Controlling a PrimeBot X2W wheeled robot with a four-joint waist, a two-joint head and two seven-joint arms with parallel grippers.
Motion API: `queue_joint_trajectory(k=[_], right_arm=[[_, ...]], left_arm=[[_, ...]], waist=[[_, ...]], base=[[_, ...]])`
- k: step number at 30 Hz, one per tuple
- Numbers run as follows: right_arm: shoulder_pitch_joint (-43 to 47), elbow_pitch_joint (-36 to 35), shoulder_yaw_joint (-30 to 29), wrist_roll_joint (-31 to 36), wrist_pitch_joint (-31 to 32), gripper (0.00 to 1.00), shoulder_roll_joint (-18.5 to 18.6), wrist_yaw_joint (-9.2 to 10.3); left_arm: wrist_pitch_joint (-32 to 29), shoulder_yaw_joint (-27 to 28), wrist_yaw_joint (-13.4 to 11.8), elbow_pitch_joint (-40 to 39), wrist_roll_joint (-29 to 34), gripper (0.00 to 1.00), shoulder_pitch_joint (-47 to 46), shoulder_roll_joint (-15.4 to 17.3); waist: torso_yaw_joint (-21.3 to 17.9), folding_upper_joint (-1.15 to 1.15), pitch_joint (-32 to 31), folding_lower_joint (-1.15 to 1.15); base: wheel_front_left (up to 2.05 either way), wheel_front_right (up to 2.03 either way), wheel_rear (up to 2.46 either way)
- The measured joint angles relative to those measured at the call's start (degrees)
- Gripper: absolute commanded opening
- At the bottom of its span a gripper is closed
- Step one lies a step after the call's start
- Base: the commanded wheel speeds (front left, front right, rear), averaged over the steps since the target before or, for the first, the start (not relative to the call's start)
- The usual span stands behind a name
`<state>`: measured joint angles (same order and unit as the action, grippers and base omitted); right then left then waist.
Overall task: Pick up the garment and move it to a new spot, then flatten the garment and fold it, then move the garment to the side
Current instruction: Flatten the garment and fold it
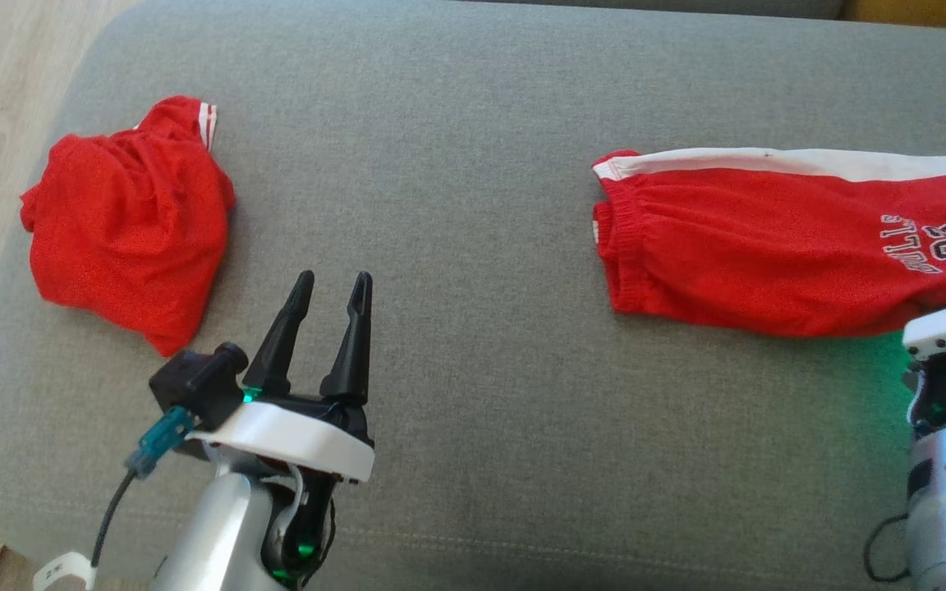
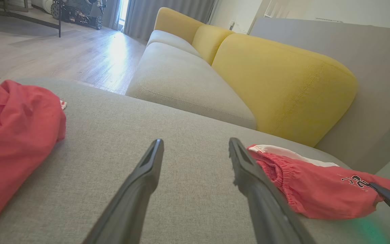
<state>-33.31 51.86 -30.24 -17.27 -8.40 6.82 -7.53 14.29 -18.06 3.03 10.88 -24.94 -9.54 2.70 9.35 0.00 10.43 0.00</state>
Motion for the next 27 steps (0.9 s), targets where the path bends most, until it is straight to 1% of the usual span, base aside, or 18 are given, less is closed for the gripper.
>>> queue_joint_trajectory(k=[3,6,10,12,13,16,21,27], right_arm=[[0.0,-0.8,-0.5,1.3,0.4,0.00,-1.3,0.00],[0.0,-2.2,0.4,1.7,0.4,0.00,-2.3,0.00],[0.0,-4.6,4.7,1.6,0.4,0.00,-2.7,0.00],[0.1,-6.1,7.7,1.0,0.3,0.00,-2.8,0.00],[0.6,-7.6,11.1,0.0,0.3,0.00,-2.9,0.00],[2.8,-10.2,16.7,-2.2,0.3,0.00,-3.0,0.00],[5.7,-14.8,27.0,-5.5,0.3,0.00,-3.1,0.00],[7.3,-19.6,37.6,-8.9,0.7,0.00,-3.2,0.00]], left_arm=[[0.0,0.0,0.0,0.3,0.0,1.00,0.0,0.0],[0.0,0.0,0.0,0.5,0.0,1.00,0.1,0.0],[0.0,-0.2,0.0,0.8,0.0,1.00,0.2,0.0],[0.0,-0.2,0.0,0.9,0.0,1.00,0.3,0.0],[0.0,-0.2,0.0,1.0,0.1,1.00,0.8,0.0],[0.0,-0.1,0.0,1.2,0.1,1.00,2.1,0.0],[0.0,0.0,-0.1,1.1,0.1,1.00,2.4,0.0],[0.0,-0.2,-0.1,1.1,-0.3,1.00,2.4,0.0]], waist=[[-0.5,0.00,-0.4,0.00],[-0.9,0.00,-1.0,0.00],[-1.2,0.00,-2.2,0.00],[-1.2,0.00,-2.9,0.00],[-1.2,0.00,-3.6,0.00],[-1.1,0.00,-4.4,0.00],[-0.5,0.00,-4.7,0.00],[0.2,0.00,-4.9,0.00]], base=[[0.00,0.00,0.00],[0.00,0.00,0.00],[0.00,0.00,0.00],[0.00,0.00,0.00],[0.00,0.00,0.00],[0.00,0.00,0.00],[0.00,0.00,0.00],[0.00,0.00,0.00]])
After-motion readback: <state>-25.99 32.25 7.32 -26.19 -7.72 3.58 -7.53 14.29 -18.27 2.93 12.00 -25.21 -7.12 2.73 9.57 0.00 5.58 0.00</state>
